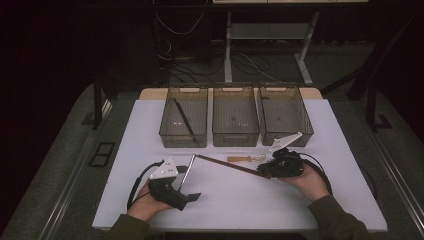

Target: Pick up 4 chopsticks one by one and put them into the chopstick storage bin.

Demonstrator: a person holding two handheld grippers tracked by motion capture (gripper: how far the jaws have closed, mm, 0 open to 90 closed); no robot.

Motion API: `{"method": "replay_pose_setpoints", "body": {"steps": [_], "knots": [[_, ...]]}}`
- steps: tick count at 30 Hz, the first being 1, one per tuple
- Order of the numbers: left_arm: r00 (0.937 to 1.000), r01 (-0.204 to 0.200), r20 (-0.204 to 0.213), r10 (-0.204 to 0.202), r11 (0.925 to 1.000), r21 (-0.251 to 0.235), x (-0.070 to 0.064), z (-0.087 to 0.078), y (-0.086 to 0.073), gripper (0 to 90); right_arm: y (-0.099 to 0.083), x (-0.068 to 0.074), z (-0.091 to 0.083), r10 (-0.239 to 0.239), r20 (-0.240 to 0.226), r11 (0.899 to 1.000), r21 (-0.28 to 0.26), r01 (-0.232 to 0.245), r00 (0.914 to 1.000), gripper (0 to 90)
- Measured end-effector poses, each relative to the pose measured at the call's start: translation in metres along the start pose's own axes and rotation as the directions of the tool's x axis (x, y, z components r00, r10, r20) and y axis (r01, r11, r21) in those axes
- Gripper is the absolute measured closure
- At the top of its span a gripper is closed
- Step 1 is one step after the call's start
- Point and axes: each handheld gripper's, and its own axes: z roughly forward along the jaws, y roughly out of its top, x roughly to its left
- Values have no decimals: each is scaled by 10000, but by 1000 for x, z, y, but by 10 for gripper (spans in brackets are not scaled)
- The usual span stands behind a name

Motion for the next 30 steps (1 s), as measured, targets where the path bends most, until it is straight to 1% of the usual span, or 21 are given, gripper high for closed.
{"method": "replay_pose_setpoints", "body": {"steps": [5, 10, 14, 23, 27, 30], "knots": [[10000, -48, 9, 48, 10000, 57, 0, 0, 0, 0, 0, 2, 5, -269, 22, 9995, 177, 268, 9996, 819], [10000, -46, 9, 46, 10000, 40, 0, 0, 0, 0, 1, 3, 9, -411, 41, 9985, 351, 410, 9991, 818], [10000, -44, 9, 44, 10000, 47, 0, 0, 0, 0, 1, 4, 11, -511, 13, 9980, 375, 510, 9987, 818], [10000, -53, 8, 53, 10000, 79, 0, 0, 0, 0, 1, 4, 15, -686, 106, 9965, 476, 681, 9976, 819], [10000, -60, 13, 59, 9999, 88, 0, 0, 0, 0, 1, 5, 15, -877, 201, 9951, 483, 866, 9959, 812], [10000, -53, 19, 53, 9999, 88, 0, 0, 0, 0, 1, 7, 16, -1010, 141, 9939, 460, 1002, 9948, 805]]}}
